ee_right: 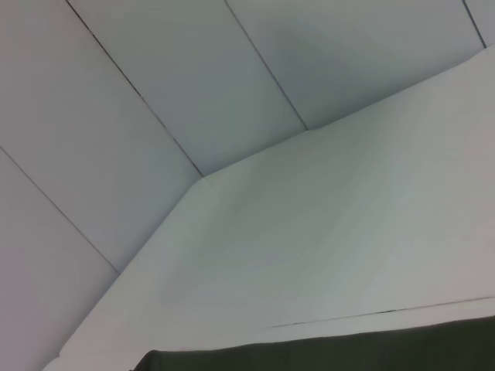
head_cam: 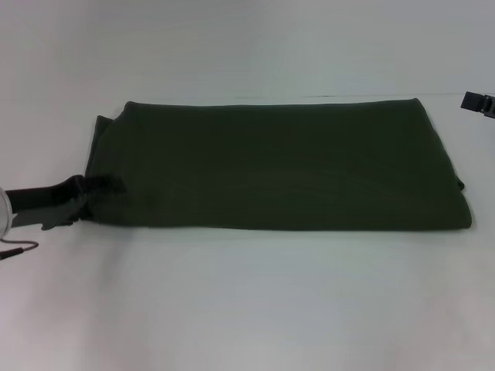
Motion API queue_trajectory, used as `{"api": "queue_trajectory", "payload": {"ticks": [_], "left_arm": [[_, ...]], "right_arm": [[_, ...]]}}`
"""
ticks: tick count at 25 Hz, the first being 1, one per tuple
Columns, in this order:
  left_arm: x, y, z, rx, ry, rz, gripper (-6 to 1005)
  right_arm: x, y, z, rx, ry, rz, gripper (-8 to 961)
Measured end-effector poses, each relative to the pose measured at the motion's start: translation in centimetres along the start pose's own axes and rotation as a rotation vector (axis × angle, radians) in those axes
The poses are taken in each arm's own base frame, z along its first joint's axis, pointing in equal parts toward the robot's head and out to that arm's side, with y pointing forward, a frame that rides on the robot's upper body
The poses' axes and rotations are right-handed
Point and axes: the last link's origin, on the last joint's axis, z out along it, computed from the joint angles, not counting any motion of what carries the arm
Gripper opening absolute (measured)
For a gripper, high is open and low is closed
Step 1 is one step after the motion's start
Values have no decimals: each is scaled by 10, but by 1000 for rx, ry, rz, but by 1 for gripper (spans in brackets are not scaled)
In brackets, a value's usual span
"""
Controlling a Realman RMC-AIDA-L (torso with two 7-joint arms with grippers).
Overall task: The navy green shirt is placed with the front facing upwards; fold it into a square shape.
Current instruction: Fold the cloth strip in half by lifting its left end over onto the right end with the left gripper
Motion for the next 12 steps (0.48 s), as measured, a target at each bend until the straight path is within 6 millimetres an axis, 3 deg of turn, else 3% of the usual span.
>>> {"api": "queue_trajectory", "payload": {"ticks": [7, 12], "left_arm": [[7, 9, 1, -24, 6, 28, 883], [2, 2, -2, -17, -1, 20, 883]], "right_arm": [[0, 0, 0, -1, 0, 0, 904], [0, 0, 0, 2, 0, 1, 904]]}}
